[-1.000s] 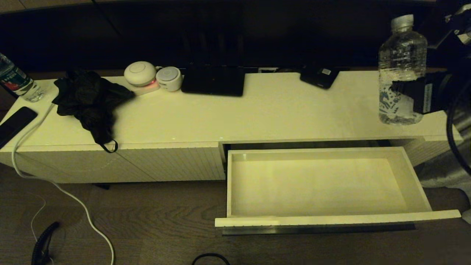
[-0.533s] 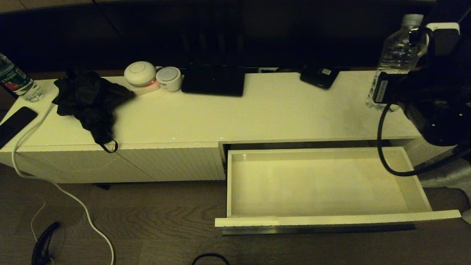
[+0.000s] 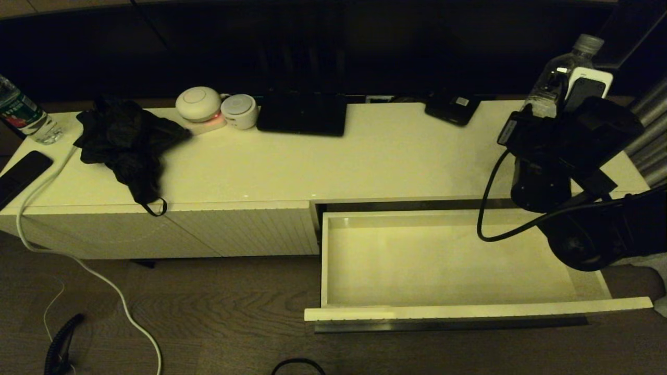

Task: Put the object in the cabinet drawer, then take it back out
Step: Take the mineral water out of the drawer and put it on the table

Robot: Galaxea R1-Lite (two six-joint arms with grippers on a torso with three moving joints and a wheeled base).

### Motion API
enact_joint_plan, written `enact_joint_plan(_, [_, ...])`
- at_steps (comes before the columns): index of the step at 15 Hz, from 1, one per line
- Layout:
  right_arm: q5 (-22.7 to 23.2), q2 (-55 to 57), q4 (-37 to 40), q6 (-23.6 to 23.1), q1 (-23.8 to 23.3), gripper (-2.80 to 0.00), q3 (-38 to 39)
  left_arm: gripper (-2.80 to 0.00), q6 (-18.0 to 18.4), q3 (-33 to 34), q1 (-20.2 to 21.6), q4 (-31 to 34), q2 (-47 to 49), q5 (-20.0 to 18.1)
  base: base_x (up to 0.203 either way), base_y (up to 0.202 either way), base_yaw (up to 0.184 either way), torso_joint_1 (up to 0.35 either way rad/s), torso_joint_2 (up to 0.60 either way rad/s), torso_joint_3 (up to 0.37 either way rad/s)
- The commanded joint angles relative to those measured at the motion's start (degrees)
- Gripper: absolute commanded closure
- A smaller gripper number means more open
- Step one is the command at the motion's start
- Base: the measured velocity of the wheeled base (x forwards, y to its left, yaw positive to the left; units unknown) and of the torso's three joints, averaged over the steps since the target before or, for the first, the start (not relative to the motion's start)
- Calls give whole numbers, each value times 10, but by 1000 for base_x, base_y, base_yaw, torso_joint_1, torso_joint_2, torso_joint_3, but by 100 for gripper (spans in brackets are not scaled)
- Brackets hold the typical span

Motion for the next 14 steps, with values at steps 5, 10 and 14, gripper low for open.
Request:
enact_joint_plan(5, [-3,102,-61,-1,-15,0,-14,0,0,0,0,0,-1,0,0,0,0,0,0,0])
enact_joint_plan(10, [-4,139,-126,-51,-23,0,-55,0,0,1,0,0,-1,0,0,0,0,0,0,0])
enact_joint_plan(14, [-4,147,-126,-56,-22,0,-66,0,0,1,0,0,-1,0,0,0,0,0,0,0])
